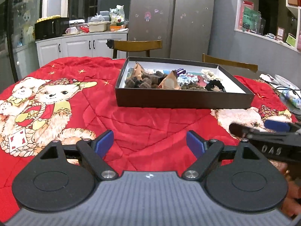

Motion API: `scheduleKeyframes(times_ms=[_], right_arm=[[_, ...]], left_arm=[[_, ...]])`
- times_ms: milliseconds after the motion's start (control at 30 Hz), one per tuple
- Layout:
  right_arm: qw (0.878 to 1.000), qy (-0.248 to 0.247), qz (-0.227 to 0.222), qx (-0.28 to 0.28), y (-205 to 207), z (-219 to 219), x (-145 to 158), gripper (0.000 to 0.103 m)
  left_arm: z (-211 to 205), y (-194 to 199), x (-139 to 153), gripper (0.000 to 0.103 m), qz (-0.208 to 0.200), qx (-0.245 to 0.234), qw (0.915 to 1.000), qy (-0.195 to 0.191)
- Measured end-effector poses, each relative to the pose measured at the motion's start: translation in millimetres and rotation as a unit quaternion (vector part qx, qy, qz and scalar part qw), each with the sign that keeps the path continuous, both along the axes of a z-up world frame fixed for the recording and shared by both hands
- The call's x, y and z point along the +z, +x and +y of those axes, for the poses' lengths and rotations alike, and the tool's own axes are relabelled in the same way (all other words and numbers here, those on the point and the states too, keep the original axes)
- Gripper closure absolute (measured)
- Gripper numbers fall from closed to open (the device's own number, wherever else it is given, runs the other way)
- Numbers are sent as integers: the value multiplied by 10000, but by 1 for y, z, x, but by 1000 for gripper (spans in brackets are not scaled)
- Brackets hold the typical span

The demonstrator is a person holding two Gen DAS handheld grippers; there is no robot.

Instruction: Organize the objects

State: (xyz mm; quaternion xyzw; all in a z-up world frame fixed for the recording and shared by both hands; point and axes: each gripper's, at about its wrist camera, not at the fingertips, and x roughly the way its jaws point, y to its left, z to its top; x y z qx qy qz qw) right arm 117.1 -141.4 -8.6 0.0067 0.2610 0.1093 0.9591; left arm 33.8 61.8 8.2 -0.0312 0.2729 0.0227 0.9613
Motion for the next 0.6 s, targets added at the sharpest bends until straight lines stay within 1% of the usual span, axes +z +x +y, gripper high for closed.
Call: scheduleKeyframes(times_ms=[100, 167, 333, 433, 600], right_arm=[[9999, -3, -124, -3, -5, -1, 2, 3], [9999, -17, -151, 33, -6, 0, 2, 1], [10000, 52, 74, 2, 2, -2, 0, 1], [9999, 114, 101, -7, 3, -5, 0, 1], [9999, 68, 91, 24, 1, -3, 0, 0]], left_arm=[[-3, -3, -1, 16, -115, 91, 9997, 207], [-2, -3, -1, 16, -174, 182, 9993, 274], [4, 2, -3, 16, -70, 288, 9993, 213], [3, 4, -5, 16, -33, 305, 9991, 277], [5, 8, -9, 16, 93, 265, 9994, 219]])
